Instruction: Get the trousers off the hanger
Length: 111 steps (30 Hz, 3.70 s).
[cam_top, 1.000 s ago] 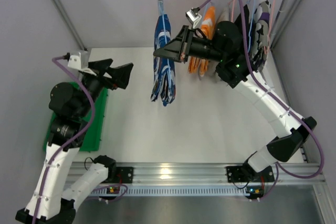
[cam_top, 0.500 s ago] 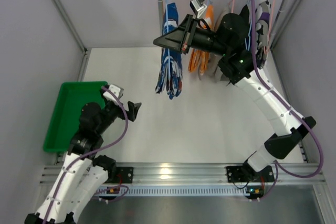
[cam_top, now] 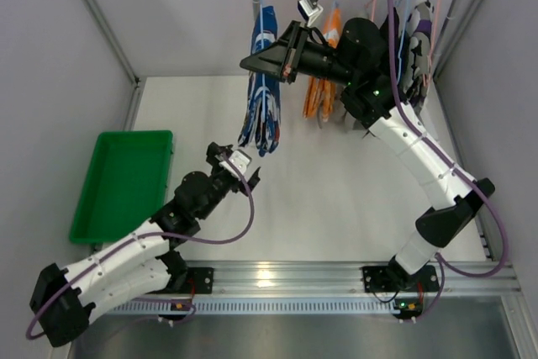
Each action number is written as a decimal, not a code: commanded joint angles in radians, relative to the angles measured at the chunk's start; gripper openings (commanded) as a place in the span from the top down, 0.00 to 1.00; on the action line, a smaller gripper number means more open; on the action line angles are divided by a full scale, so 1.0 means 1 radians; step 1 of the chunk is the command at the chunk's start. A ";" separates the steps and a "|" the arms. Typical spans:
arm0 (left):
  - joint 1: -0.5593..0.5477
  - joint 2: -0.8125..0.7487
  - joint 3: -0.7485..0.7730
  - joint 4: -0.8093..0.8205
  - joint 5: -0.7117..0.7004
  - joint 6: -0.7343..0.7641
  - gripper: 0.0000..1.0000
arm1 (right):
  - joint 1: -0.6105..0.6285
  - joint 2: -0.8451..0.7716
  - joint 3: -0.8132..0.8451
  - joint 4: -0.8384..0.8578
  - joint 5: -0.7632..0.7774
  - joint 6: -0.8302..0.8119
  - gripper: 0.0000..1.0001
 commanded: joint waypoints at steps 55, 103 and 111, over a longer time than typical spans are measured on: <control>-0.026 0.244 0.566 0.338 -0.043 0.112 1.00 | 0.002 -0.139 -0.165 0.114 0.028 -0.189 1.00; -0.026 0.377 1.468 0.135 -0.180 0.222 1.00 | -0.079 -0.286 -0.572 -0.142 0.142 -0.594 1.00; 0.295 0.058 1.027 0.225 -0.230 0.318 1.00 | -0.021 -0.357 -0.593 -0.166 0.139 -0.709 1.00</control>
